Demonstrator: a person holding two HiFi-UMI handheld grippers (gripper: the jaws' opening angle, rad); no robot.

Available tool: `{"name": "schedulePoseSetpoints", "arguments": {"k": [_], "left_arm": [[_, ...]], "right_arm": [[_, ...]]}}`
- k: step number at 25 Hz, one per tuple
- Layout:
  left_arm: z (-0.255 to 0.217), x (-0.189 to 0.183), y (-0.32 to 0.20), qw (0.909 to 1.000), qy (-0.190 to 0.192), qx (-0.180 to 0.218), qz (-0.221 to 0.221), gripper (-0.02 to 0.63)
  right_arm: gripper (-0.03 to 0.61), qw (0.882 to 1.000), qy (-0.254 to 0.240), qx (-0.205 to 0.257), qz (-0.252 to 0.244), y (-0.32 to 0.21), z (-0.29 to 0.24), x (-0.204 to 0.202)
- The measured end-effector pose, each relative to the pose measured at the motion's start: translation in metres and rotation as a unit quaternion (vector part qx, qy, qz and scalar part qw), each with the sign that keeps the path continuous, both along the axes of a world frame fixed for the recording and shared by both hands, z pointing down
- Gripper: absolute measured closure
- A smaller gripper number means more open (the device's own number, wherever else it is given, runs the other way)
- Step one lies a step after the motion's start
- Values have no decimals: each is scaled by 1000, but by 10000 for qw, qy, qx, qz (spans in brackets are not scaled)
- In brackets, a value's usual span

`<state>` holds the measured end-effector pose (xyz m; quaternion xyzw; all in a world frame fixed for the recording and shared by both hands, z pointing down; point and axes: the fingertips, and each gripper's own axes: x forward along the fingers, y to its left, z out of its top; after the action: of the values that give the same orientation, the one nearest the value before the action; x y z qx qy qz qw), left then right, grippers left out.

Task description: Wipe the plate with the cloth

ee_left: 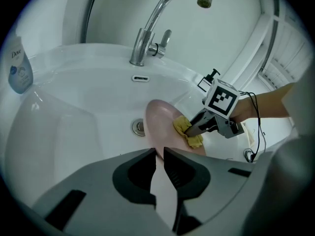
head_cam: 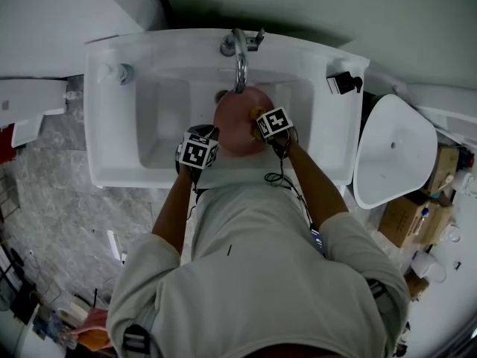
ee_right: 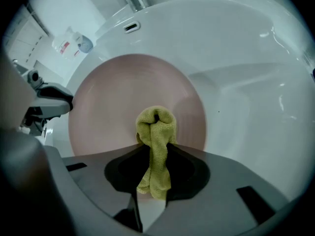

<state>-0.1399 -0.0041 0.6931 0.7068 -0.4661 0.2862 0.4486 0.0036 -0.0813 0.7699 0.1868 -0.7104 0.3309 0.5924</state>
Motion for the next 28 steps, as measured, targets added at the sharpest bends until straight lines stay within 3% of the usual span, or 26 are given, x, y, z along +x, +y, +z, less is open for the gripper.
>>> {"name": "schedulePoseSetpoints", "arguments": {"k": [6, 10, 15, 20, 28], "left_arm": [[-2, 2, 0, 10000, 12, -17, 56, 552], [-3, 3, 0, 10000, 28, -31, 54, 551], [0, 1, -1, 10000, 1, -65, 62, 551], [7, -1, 0, 9999, 8, -122, 70, 551], [20, -5, 1, 9996, 139, -258, -53, 551]], "right_arm": [[485, 9979, 48, 314, 563, -33, -1, -8], [485, 9978, -32, 465, 473, -42, -5, -24], [485, 9961, -554, 688, 36, -39, -20, -64], [485, 9919, -1083, 525, -402, -9, -36, -107], [485, 9761, -1178, 444, -1773, 50, -31, -125]]}}
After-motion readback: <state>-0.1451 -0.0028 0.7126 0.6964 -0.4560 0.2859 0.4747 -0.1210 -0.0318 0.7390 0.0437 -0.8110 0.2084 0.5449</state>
